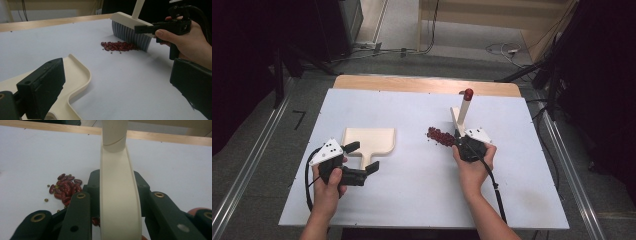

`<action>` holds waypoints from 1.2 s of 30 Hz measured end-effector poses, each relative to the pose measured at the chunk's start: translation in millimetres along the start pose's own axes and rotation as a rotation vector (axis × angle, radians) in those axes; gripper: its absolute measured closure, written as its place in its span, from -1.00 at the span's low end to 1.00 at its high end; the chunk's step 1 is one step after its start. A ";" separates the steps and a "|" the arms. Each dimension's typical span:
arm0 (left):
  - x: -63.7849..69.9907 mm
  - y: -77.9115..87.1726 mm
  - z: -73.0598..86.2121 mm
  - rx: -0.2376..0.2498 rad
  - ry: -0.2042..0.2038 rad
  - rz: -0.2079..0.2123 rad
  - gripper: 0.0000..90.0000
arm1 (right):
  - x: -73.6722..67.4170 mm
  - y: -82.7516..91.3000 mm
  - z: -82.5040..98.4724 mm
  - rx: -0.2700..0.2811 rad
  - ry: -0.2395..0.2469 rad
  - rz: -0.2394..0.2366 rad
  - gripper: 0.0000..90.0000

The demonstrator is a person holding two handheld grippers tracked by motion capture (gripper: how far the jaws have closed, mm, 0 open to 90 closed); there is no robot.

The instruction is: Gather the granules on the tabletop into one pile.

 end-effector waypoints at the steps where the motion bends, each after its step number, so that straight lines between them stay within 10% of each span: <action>1: 0.1 -0.1 -0.1 0.001 -0.001 0.001 -0.99 | -1.6 -0.3 -0.6 0.000 0.003 -0.004 0.46; 20: -1.8 1.5 0.0 0.004 0.003 -0.004 -0.99 | -16.3 -0.7 -7.8 -0.010 0.093 -0.057 0.46; 36: -3.8 3.9 -0.4 0.010 0.006 -0.007 -0.99 | 15.9 22.1 -21.9 0.054 0.226 -0.221 0.46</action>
Point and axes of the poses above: each handheld gripper's, and its own axes: y roughly backward along the jaws, z roughly out of its underside, x roughly to its right, the point moved 1 cm from there along -y, roughly forward along the jaws, and after that the axes turned 13 degrees about -x, right-handed, at the moved point
